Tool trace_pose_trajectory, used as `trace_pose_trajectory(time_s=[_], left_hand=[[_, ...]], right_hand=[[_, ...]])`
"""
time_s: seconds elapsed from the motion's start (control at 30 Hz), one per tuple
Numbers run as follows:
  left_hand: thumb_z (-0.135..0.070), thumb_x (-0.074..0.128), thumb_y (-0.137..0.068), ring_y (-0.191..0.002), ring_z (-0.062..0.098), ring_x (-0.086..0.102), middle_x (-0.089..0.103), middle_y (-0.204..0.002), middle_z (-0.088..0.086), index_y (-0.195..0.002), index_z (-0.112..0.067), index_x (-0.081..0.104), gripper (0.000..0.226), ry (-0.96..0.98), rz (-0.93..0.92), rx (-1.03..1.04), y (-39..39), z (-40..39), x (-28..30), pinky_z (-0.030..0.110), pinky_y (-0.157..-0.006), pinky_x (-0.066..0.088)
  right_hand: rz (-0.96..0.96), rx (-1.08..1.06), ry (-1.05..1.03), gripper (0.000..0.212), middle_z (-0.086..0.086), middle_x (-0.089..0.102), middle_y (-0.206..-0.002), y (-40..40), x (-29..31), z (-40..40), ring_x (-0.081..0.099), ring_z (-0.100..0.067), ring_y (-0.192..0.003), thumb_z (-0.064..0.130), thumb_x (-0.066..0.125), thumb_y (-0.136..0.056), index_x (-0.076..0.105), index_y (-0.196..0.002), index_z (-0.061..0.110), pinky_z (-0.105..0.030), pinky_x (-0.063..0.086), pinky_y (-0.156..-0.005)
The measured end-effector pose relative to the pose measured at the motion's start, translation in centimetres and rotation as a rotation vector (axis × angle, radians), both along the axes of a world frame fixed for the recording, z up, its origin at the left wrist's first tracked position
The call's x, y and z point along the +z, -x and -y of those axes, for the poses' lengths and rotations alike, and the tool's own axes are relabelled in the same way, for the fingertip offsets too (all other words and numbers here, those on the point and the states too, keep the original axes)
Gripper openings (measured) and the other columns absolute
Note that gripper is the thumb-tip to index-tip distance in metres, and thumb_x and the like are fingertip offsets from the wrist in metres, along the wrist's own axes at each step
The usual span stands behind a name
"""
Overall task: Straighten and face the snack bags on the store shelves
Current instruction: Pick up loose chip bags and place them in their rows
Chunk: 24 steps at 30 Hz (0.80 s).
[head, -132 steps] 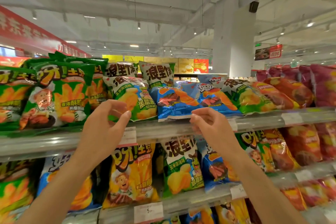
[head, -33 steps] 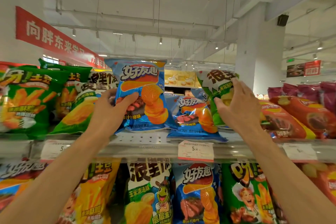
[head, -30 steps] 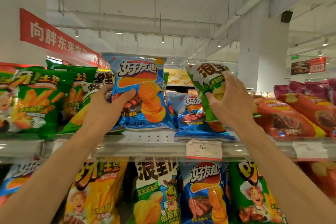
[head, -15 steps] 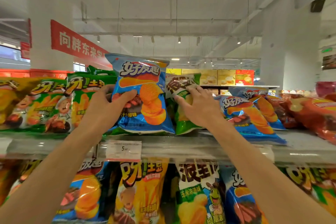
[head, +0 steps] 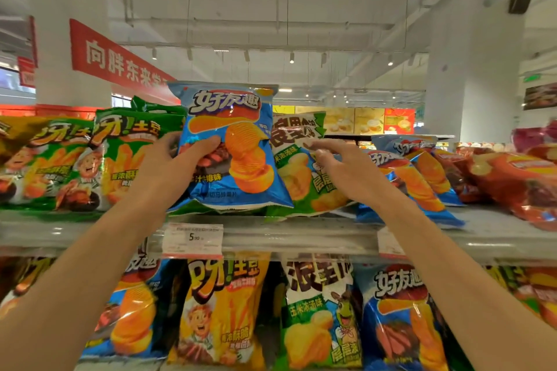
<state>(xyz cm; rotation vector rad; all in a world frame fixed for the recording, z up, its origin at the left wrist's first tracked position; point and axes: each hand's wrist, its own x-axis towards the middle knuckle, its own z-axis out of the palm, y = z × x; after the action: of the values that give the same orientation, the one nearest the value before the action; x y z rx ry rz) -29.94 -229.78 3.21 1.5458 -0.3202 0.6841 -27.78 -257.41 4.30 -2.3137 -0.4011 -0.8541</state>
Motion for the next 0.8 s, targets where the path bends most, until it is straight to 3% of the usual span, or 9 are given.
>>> trace_pose_trajectory(time_s=[0.07,0.1,0.2,0.27,0.37,0.53,0.67,0.73,0.8], left_hand=[[-0.041,0.074,-0.089,-0.098,0.007,0.070,0.072,-0.112,-0.006,-0.124,-0.023,0.065,0.040,0.015,0.006,-0.014,0.0,1.2,0.2,0.017,-0.075,0.052],[-0.040,0.074,-0.089,-0.100,0.008,0.071,0.073,-0.113,-0.006,-0.125,-0.023,0.065,0.042,0.030,0.008,-0.037,0.1,1.9,0.3,0.018,-0.078,0.053],[-0.040,0.075,-0.089,-0.101,0.010,0.073,0.075,-0.113,-0.006,-0.126,-0.023,0.065,0.042,0.050,0.012,-0.122,0.1,5.4,0.7,0.026,-0.088,0.056],[-0.040,0.075,-0.089,-0.100,0.009,0.073,0.075,-0.111,-0.007,-0.121,-0.025,0.066,0.037,0.064,0.013,-0.177,0.0,8.2,0.7,0.024,-0.088,0.056],[-0.042,0.073,-0.090,-0.097,0.007,0.073,0.075,-0.108,-0.009,-0.114,-0.029,0.066,0.028,-0.008,0.016,-0.242,0.2,13.0,0.5,0.023,-0.087,0.057],[-0.065,0.058,-0.092,-0.103,0.009,0.069,0.074,-0.112,-0.011,-0.123,-0.033,0.065,0.045,-0.121,-0.024,-0.273,0.7,18.9,0.2,0.031,-0.090,0.054],[-0.057,0.054,-0.099,-0.116,0.012,0.056,0.058,-0.127,-0.012,-0.136,-0.030,0.057,0.047,-0.615,0.296,0.188,0.2,21.5,-1.6,0.026,-0.090,0.046],[-0.059,0.053,-0.096,-0.128,0.029,0.050,0.058,-0.138,0.005,-0.136,-0.026,0.059,0.053,-0.869,0.430,0.464,-0.7,22.2,-2.9,0.044,-0.102,0.042],[-0.060,0.051,-0.091,-0.140,0.039,0.036,0.046,-0.150,0.016,-0.138,-0.026,0.058,0.058,-0.988,0.400,0.634,-1.7,22.3,-3.4,0.058,-0.112,0.031]], right_hand=[[0.044,0.009,-0.094,0.032,0.007,0.064,-0.122,1.1,0.2,0.7,0.060,-0.006,-0.101,0.033,0.047,-0.106,0.064,-0.132,0.023,0.000,0.038,-0.072],[0.055,0.032,-0.136,0.032,0.011,0.066,-0.114,1.6,0.3,0.9,0.062,-0.004,-0.097,0.035,0.047,-0.106,0.065,-0.129,0.023,-0.002,0.041,-0.073],[-0.021,0.149,-0.267,0.042,0.013,0.068,-0.116,3.2,0.9,2.1,0.065,-0.010,-0.106,0.056,0.046,-0.101,0.063,-0.128,0.029,-0.035,0.052,-0.100],[-0.096,0.189,-0.319,0.057,0.008,0.071,-0.107,4.3,1.4,2.9,0.069,-0.015,-0.098,0.073,0.045,-0.092,0.060,-0.128,0.031,-0.044,0.056,-0.093],[-0.081,0.146,-0.311,0.053,0.014,0.069,-0.085,5.1,1.2,5.2,0.067,-0.006,-0.079,0.074,0.053,-0.086,0.066,-0.110,0.028,-0.030,0.051,-0.075],[-0.047,0.087,-0.427,0.029,0.013,0.073,-0.086,5.7,0.6,11.6,0.071,-0.003,-0.076,0.056,0.068,-0.088,0.068,-0.098,0.029,-0.028,0.056,-0.076],[-0.041,0.010,-0.521,0.043,0.006,0.070,-0.079,6.3,0.6,18.2,0.064,-0.018,-0.068,0.062,0.072,-0.078,0.070,-0.098,0.023,-0.032,0.052,-0.063],[-0.045,-0.013,-0.587,0.032,0.002,0.059,-0.067,6.1,0.4,21.1,0.051,-0.019,-0.059,0.049,0.069,-0.087,0.067,-0.090,0.017,-0.029,0.043,-0.052],[-0.073,-0.058,-0.592,0.028,0.003,0.055,-0.061,5.8,-0.3,23.3,0.047,-0.018,-0.056,0.042,0.065,-0.093,0.064,-0.081,0.017,-0.029,0.040,-0.051]])
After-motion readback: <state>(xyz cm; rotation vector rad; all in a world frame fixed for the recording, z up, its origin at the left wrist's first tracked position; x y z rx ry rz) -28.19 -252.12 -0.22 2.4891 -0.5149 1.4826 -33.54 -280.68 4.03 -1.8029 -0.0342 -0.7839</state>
